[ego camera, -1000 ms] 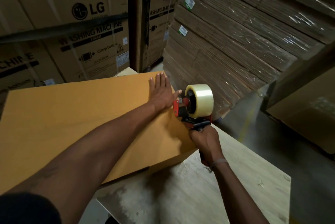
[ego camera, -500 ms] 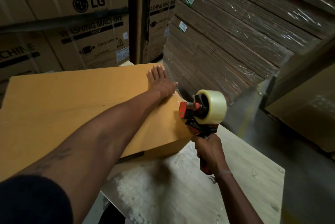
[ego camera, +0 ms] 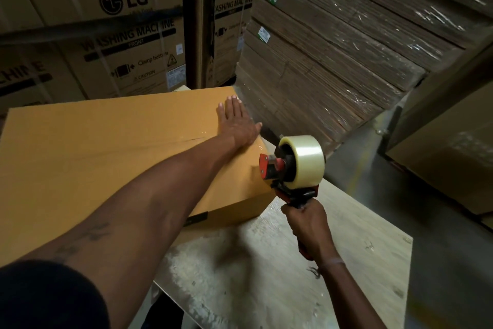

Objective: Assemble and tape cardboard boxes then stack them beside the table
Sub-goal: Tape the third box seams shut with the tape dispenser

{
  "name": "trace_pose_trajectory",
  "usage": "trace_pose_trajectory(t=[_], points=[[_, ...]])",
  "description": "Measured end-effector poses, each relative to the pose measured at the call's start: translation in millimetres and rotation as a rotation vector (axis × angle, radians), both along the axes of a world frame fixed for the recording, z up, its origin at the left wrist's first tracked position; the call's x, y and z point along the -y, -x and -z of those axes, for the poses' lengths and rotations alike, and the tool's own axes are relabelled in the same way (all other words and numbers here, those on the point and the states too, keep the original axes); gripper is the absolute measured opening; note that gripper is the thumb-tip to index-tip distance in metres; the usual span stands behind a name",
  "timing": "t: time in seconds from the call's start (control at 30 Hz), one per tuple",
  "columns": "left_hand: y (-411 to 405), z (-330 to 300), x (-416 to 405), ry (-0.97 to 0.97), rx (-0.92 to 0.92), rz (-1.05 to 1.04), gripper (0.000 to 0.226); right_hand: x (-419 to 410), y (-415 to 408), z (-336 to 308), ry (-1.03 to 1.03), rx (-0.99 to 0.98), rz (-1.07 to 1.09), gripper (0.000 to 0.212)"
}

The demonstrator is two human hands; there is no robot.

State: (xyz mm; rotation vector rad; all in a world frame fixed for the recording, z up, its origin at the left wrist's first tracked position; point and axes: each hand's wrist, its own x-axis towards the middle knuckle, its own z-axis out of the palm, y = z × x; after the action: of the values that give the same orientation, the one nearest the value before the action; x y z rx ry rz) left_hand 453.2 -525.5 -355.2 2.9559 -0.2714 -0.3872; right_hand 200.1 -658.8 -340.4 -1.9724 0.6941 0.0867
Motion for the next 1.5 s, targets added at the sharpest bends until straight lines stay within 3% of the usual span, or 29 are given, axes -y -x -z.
trace_pose_trajectory(t=[0.13, 0.27, 0.37, 0.53, 0.8, 0.87, 0.97, 1.07, 1.3, 1.5], points=[[-0.7, 0.7, -0.5, -0.001, 0.0, 0.005, 0.094, 5.4, 17.9, 7.9, 0.097, 0.008, -0.033, 0.04], [0.9, -1.8, 0.1, -0.009, -0.007, 0.005, 0.094, 10.0, 32.9, 16.6, 0.119, 0.043, -0.04, 0.012], [1.7, -3.0, 0.1, -0.004, 0.004, 0.007, 0.095, 11.4, 46.3, 20.0, 0.057, 0.079, -0.04, 0.007], [0.8, 0.4, 0.0, 0.0, 0.013, 0.004, 0.095, 17.2, 81.1, 33.9, 0.105, 0.064, -0.076, 0.036], [9.6, 4.9, 2.4, -0.005, 0.116, 0.007, 0.096, 15.7, 89.9, 73.2, 0.087, -0.006, -0.074, 0.041], [17.9, 5.3, 4.0, 0.041, 0.204, 0.062, 0.091, 14.4, 80.6, 77.9, 0.061, -0.023, -0.078, 0.038], [41.4, 11.0, 17.2, 0.13, 0.277, 0.303, 0.084, 14.8, 72.2, 81.2, 0.035, -0.041, -0.053, 0.027], [64.0, 22.6, 32.0, 0.086, 0.297, 0.499, 0.085, 21.3, 66.1, 79.4, -0.003, -0.077, -0.029, 0.02], [62.7, 26.1, 32.7, -0.006, 0.339, 0.498, 0.088, 17.2, 57.3, 76.0, 0.092, -0.067, -0.047, 0.04], [64.1, 26.1, 31.5, -0.001, 0.352, 0.501, 0.083, 29.6, 48.9, 70.9, 0.297, -0.104, -0.095, 0.012]])
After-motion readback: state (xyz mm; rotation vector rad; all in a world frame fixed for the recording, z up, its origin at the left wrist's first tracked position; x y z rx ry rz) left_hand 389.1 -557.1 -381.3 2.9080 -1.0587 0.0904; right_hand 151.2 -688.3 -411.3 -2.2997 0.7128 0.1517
